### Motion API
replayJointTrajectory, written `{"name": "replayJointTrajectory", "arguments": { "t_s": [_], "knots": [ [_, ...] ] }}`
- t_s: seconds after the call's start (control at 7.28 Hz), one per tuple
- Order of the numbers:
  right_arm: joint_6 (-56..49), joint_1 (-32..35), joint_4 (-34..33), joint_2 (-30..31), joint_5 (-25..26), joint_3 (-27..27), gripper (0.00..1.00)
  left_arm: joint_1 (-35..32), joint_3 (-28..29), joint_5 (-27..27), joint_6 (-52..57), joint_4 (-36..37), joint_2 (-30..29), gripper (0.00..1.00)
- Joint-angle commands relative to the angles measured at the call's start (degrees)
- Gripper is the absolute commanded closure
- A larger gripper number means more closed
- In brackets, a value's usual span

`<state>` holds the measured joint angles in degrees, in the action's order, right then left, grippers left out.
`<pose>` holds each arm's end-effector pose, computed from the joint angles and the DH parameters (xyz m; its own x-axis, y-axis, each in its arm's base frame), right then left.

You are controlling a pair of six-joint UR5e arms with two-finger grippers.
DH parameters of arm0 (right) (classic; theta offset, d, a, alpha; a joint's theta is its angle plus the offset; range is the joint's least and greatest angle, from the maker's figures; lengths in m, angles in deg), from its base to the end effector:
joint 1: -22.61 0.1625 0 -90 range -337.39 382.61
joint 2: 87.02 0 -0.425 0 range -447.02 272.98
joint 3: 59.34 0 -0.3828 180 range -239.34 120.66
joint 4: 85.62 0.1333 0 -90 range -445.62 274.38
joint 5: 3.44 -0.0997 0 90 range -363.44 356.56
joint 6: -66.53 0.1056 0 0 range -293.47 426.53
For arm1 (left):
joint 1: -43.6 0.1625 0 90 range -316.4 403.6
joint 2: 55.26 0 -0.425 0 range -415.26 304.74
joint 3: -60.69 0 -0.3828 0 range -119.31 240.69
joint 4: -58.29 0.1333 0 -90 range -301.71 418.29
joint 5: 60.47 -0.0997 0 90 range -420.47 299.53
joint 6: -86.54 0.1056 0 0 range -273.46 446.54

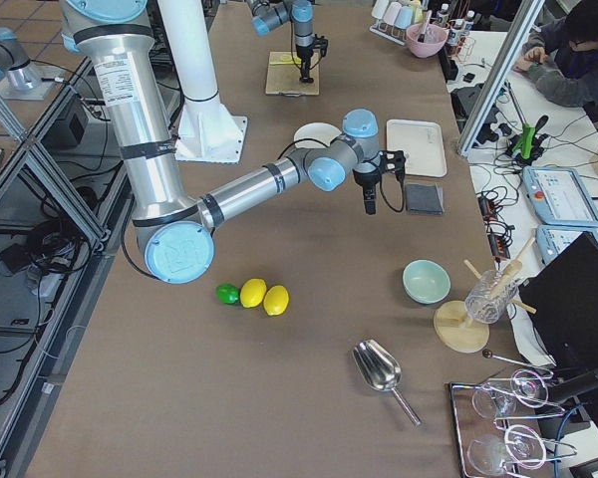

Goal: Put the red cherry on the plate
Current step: 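Grasp the dark cherries on the cutting board with the left gripper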

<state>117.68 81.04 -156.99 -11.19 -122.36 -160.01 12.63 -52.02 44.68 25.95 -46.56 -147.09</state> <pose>-0.2374 -0.5435 0.4122 0.6544 0.0163 0.7559 -0.2068 0.9655 0.1582 0.3774 -0.3497 0.4438 0.7513 0.1019 -0.6520 -0.0166 0.9906 0.1357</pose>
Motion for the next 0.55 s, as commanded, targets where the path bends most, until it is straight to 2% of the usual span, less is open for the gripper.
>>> {"name": "replayJointTrajectory", "arguments": {
  "t_s": [0.0, 0.41],
  "knots": [
    [-0.1, 0.0, 0.0, 0.0, -0.1, 0.0, 0.00, 0.0, 0.6, 0.1, 1.5, -0.1, -0.5, 0.64],
    [-0.2, 0.2, 0.0, -0.1, -0.2, 0.0, 0.00, -0.5, 1.3, 0.1, 4.6, -0.1, -0.4, 0.69]
  ]
}}
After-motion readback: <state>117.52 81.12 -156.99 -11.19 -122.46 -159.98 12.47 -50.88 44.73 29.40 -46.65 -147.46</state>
